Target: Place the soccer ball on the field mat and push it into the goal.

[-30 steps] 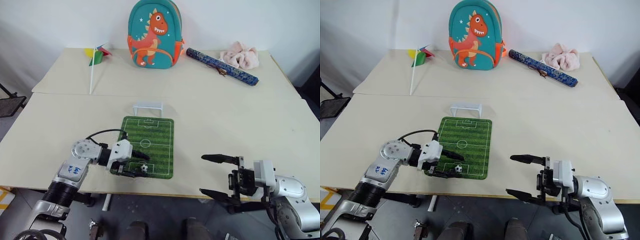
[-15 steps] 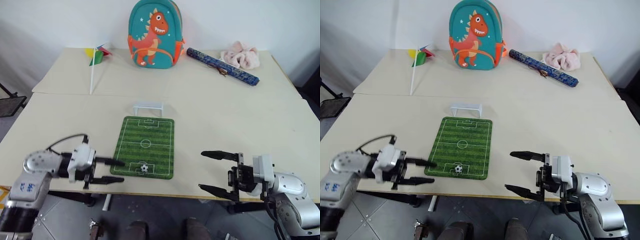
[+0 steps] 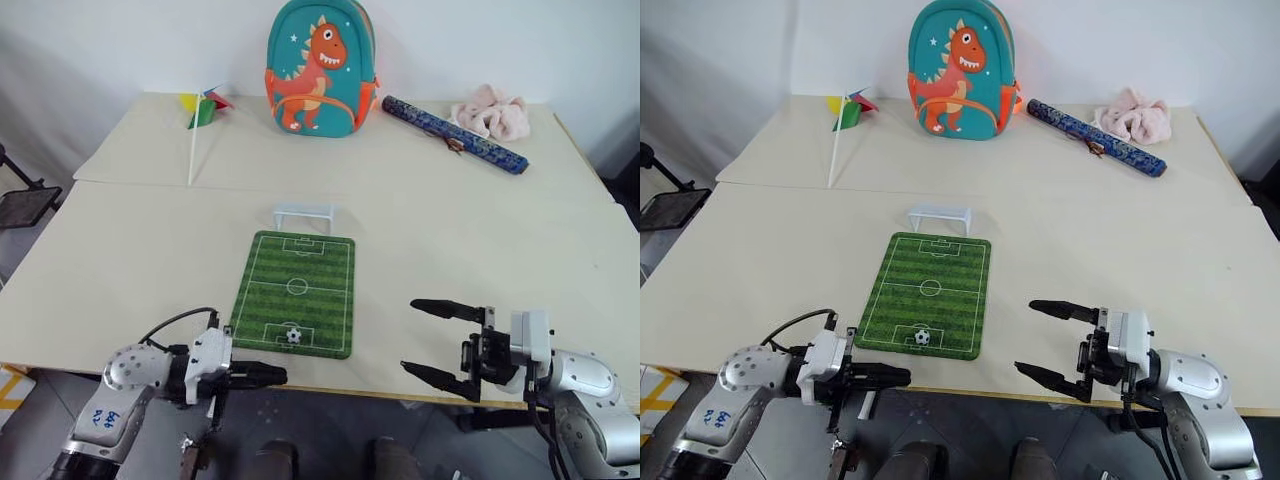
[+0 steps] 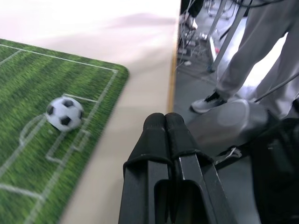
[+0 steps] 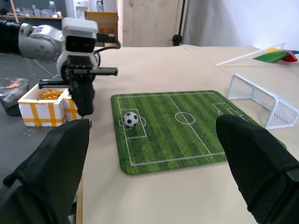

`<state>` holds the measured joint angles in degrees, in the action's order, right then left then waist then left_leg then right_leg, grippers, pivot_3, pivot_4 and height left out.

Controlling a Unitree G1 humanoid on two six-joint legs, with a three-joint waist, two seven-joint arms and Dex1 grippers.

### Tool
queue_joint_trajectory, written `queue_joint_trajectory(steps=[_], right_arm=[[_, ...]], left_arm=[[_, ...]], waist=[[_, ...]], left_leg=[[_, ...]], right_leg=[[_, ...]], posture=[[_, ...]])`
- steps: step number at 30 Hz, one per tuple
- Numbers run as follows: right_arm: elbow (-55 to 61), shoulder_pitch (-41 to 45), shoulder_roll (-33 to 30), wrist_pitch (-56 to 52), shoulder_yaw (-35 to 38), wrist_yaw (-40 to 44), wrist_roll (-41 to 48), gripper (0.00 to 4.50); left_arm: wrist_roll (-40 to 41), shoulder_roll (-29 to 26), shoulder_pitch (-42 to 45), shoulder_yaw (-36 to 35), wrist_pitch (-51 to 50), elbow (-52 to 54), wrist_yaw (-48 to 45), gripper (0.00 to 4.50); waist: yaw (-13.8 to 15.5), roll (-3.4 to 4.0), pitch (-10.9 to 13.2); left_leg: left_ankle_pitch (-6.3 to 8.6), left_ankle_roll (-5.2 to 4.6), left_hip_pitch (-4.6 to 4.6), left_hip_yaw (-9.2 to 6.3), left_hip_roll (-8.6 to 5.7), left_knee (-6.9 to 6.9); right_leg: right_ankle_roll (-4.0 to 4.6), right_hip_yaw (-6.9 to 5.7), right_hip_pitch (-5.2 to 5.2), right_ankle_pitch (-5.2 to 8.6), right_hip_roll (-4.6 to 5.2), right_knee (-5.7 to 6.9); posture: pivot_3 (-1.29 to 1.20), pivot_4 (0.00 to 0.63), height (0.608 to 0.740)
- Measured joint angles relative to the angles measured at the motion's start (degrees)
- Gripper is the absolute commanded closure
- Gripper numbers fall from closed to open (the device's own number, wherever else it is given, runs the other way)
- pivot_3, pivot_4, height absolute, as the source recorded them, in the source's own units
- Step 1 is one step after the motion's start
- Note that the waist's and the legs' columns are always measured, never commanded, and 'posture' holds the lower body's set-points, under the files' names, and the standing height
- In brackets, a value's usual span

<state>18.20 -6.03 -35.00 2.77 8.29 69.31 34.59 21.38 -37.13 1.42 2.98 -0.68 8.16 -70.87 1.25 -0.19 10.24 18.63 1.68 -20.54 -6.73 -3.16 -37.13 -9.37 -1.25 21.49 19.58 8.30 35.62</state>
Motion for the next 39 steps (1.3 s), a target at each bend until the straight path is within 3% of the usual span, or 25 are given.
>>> queue_joint_trajectory(steps=[7,15,19,24,34,39], right_arm=[[-0.4,-1.5,0.0,0.8,0.0,0.5,-0.5,0.0],[-0.5,-4.0,0.5,2.4,0.8,-1.6,-1.9,0.0],[-0.6,-4.4,4.0,4.4,1.4,-7.7,-5.0,0.0],[-2.2,-4.2,7.1,6.7,3.3,-17.0,-11.1,0.0],[-2.2,-5.6,8.0,8.5,2.7,-18.8,-11.5,0.0],[-3.5,-4.5,8.0,9.0,1.8,-18.4,-11.4,0.0]], left_arm=[[-3.2,1.6,5.0,3.9,-1.2,-3.8,2.0,4.49],[-4.2,6.0,10.5,3.4,-3.3,-9.6,9.1,4.49],[-4.2,10.2,14.4,0.5,-4.3,-12.7,15.9,4.49],[-4.4,10.8,14.5,-0.5,-3.6,-13.1,17.8,4.49],[4.4,-0.1,6.1,-9.7,-3.9,-7.1,7.3,4.49],[6.5,-7.6,-3.6,-16.7,-4.0,-5.6,1.8,4.49]], waist=[[0.0,0.0,0.0],[0.0,0.0,0.0],[0.0,-0.01,0.0],[-0.1,-0.01,0.0],[-0.8,0.0,0.0],[-1.5,0.01,0.0]], left_leg=[[0.0,0.0,0.01,0.02,0.0,-0.04],[0.0,0.0,0.01,0.02,-0.01,-0.05],[0.0,0.0,0.02,0.02,-0.03,-0.08],[-0.01,0.01,0.02,0.05,-0.03,-0.05],[-0.01,0.01,0.05,0.04,-0.01,-0.04],[0.0,0.02,0.08,0.05,0.09,0.11]], right_leg=[[-0.01,0.01,0.0,-0.01,-0.01,0.03],[-0.02,0.01,0.0,-0.01,-0.01,0.06],[-0.04,0.02,0.02,-0.02,-0.01,0.11],[-0.03,0.05,0.07,-0.02,-0.01,0.13],[-0.01,0.12,0.03,-0.01,0.02,0.11],[0.04,0.11,0.07,0.02,-0.04,0.05]], posture=[[0.0,0.15,0.74],[0.0,0.15,0.74],[0.0,0.15,0.74],[0.0,0.15,0.74],[0.0,0.15,0.74],[0.0,0.15,0.74]])
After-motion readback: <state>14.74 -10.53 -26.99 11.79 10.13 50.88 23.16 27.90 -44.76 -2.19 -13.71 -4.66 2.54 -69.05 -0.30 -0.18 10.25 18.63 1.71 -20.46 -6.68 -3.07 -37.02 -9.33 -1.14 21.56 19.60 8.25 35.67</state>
